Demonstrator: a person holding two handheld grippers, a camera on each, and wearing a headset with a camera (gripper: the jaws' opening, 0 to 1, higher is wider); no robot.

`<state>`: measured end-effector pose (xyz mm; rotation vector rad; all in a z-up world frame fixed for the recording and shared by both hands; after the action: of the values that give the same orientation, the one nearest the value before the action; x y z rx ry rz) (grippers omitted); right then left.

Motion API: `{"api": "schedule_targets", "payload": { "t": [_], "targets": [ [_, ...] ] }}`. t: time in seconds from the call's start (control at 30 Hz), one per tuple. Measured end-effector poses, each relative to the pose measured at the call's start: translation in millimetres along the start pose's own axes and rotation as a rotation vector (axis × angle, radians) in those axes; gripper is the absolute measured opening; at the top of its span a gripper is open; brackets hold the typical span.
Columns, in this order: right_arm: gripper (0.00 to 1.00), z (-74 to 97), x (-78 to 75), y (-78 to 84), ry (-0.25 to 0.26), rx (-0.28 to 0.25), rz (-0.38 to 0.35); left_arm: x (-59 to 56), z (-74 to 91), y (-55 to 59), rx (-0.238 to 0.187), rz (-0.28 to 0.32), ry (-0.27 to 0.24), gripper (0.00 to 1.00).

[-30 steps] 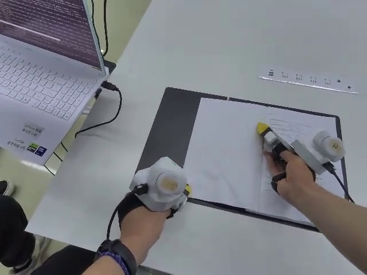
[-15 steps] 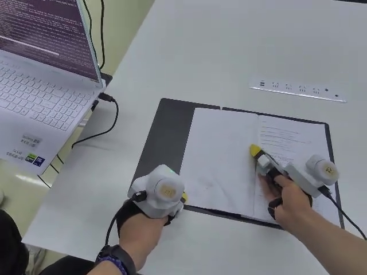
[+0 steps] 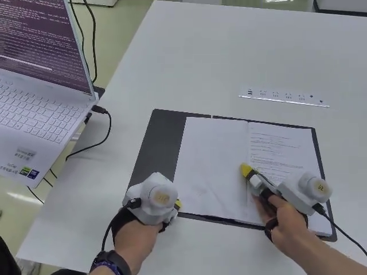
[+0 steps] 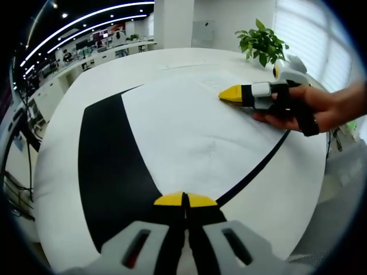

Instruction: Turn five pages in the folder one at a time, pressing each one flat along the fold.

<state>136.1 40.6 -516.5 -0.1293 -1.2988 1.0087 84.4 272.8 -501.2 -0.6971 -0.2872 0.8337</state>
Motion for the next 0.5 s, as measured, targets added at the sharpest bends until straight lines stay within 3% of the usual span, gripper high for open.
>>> {"api": "schedule_targets", "payload": {
  "t": [0.5],
  "targets": [
    [0.0,31.0,10.4,31.7,-0.015,0.058,0.036,-0.6,1.9,0.3,0.0,-0.019,0.004,0.0]
  ]
}}
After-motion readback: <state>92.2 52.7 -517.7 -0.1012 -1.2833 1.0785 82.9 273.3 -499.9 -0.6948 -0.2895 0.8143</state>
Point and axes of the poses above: the centre of the closed fingertips' face, and the gripper's own axes: z roughly backward along the fingers, x roughly to its left, y roughly out of its underside, the point moved 8 cm from there along z, roughly backward along the fingers, and after that the axes turned 3 degrees about -z, right-handed, at the moved point
